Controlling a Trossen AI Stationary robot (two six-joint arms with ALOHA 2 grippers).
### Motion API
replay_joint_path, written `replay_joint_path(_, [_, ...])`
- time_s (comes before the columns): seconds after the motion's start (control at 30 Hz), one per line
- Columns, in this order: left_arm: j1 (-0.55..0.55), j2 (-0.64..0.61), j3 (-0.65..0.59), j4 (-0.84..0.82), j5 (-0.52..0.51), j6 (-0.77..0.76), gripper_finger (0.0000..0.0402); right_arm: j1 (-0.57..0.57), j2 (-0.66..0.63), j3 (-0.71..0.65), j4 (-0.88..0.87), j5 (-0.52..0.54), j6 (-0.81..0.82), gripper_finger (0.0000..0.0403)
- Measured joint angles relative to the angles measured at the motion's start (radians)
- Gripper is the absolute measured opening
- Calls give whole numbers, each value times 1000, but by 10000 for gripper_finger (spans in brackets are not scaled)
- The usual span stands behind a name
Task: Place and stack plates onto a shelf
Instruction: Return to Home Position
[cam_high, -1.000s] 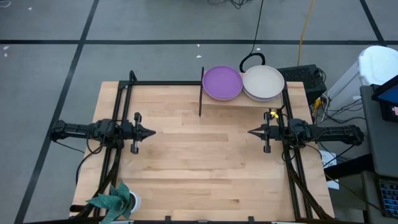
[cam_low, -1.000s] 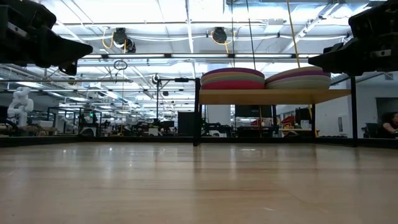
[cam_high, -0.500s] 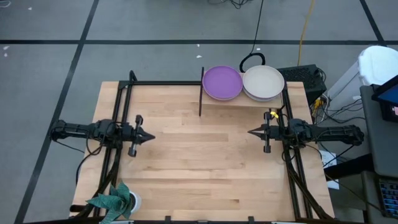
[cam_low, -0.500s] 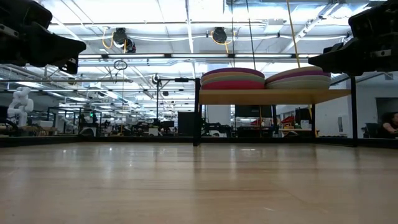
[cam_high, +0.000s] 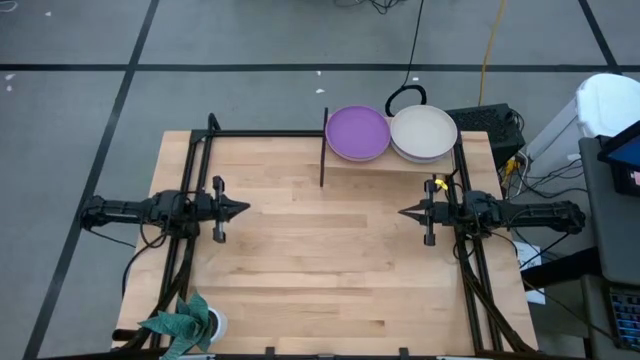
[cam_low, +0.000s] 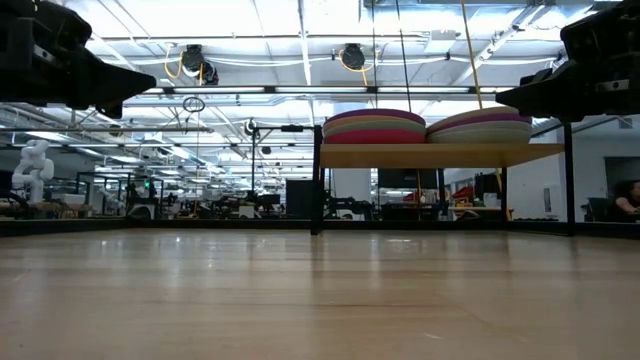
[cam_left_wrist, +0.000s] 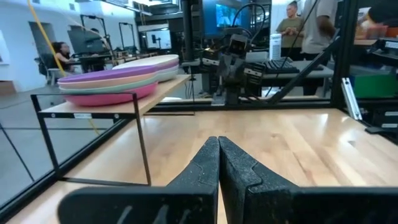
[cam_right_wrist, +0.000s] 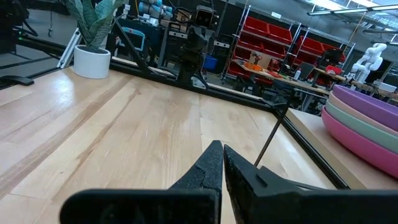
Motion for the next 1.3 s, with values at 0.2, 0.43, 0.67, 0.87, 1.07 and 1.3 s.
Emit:
replay_joint_path(0.2, [23,0,0,-6,112,-2,2,0,0,0,0,0,0,0])
replay_joint_path(0.43, [23,4,0,-15,132,-3,9,0,0,0,0,0,0,0])
replay_joint_path(0.67, [23,4,0,-14,131,-8,11,0,0,0,0,0,0,0])
replay_joint_path(0.87, [23,4,0,-14,131,-10,11,0,0,0,0,0,0,0])
replay_joint_path(1.07, [23,4,0,-14,131,-10,12,0,0,0,0,0,0,0])
replay_joint_path(1.3, [23,4,0,-14,130,-10,12,0,0,0,0,0,0,0])
